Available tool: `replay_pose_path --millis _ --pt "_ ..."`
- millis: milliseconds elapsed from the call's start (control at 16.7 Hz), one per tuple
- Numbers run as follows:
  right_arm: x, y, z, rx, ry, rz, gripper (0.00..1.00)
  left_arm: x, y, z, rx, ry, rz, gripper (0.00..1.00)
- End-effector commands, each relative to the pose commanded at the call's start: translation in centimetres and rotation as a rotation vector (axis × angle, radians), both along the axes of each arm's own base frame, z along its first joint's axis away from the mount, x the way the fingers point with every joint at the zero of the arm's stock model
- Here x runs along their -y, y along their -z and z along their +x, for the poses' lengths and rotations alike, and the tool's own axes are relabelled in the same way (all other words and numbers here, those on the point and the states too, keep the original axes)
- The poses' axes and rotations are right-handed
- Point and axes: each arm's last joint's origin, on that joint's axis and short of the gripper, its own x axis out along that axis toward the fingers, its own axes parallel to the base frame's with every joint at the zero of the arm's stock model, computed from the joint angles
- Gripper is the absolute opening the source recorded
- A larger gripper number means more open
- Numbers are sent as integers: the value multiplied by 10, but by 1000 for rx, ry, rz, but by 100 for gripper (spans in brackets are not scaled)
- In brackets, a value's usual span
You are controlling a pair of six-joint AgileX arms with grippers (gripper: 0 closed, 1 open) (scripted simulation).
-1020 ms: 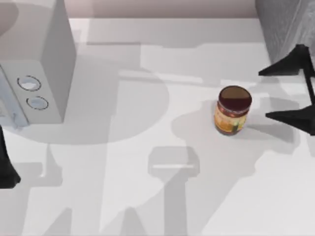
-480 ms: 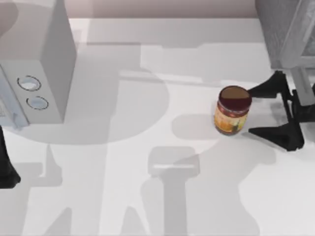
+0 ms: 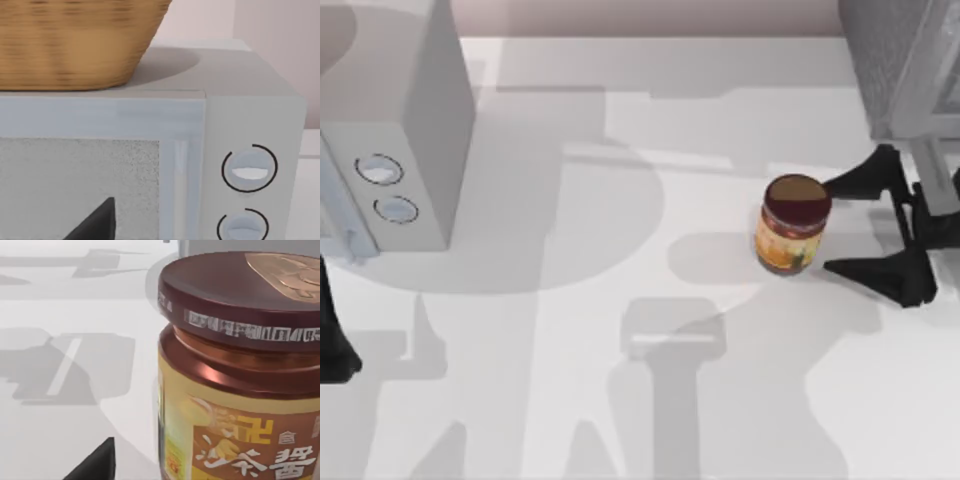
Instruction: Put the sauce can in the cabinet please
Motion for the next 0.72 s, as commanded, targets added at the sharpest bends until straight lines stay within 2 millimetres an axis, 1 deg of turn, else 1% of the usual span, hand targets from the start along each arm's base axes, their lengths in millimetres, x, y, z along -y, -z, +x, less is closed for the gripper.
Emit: replay_pose_path --millis 300,720 --pt "-8 9 3 0 -2 1 100 0 0 0 0 0 0 100" --pt "-28 28 7 1 -5 0 100 0 0 0 0 0 0 100"
